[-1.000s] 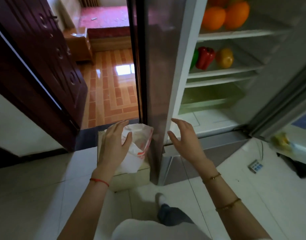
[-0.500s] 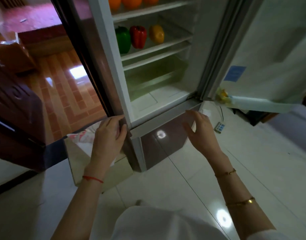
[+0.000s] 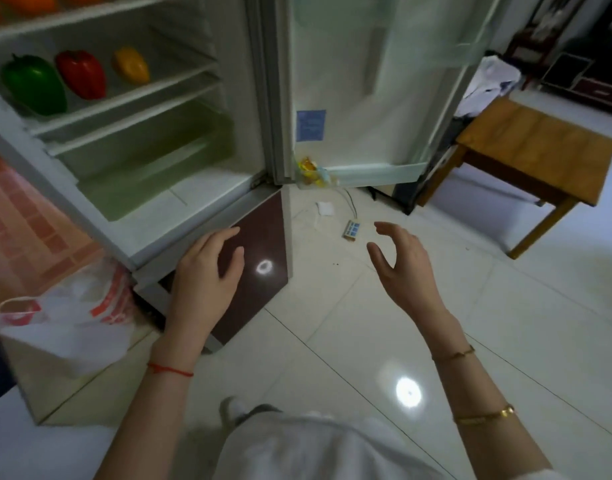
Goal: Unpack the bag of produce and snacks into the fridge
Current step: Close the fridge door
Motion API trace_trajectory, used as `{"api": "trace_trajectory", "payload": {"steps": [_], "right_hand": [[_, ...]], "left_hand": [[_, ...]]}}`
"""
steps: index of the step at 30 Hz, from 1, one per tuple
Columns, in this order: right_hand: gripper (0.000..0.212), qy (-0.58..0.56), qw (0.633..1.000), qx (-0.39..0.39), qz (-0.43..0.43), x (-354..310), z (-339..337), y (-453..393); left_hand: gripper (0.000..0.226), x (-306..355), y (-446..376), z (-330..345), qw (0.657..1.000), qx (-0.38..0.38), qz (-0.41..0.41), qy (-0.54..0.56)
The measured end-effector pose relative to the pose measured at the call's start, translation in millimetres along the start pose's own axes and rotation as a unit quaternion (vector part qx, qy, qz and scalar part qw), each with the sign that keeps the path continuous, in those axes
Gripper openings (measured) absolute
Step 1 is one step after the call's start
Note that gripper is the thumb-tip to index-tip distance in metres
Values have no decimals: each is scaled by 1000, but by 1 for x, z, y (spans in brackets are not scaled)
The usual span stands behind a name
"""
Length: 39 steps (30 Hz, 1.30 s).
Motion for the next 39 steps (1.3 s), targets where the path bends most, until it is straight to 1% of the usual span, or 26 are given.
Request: {"api": "trace_trajectory", "payload": {"steps": [6, 14, 19, 22, 27, 32, 36, 39], "right_hand": [[37, -6, 999, 15, 30, 69, -45, 7], [38, -22, 997, 62, 39, 125, -96, -38], [40, -15, 997, 70, 30, 155, -121, -90], [41, -18, 997, 77, 18, 172, -141, -128], [42, -14, 995, 102, -14, 200, -181, -199], [43, -14, 992, 123, -31, 227, -214, -260], [47, -30, 993, 109, -30, 247, -233, -309], [49, -52, 994, 96, -32, 259, -248, -346]], "left_hand": [[35, 67, -23, 51, 999, -23, 41, 21], [36, 136, -91, 90, 995, -17, 95, 18], [35, 170, -145, 111, 994, 13, 110, 7], [34, 190, -187, 122, 991, 44, 124, -2], [38, 231, -259, 136, 983, 95, 157, -15], [42, 272, -314, 148, 971, 134, 194, -28], [46, 296, -350, 159, 966, 153, 196, -69], [50, 313, -370, 169, 966, 147, 188, -102]]}}
Point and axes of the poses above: each hand's wrist, its own y-axis away from the middle knuckle, its own z-axis out of the palm, x = y × z, the point moved 1 cm from there along -y, towards the middle knuckle, and after that the axes turned 13 degrees about -x, right-handed, at the moved point
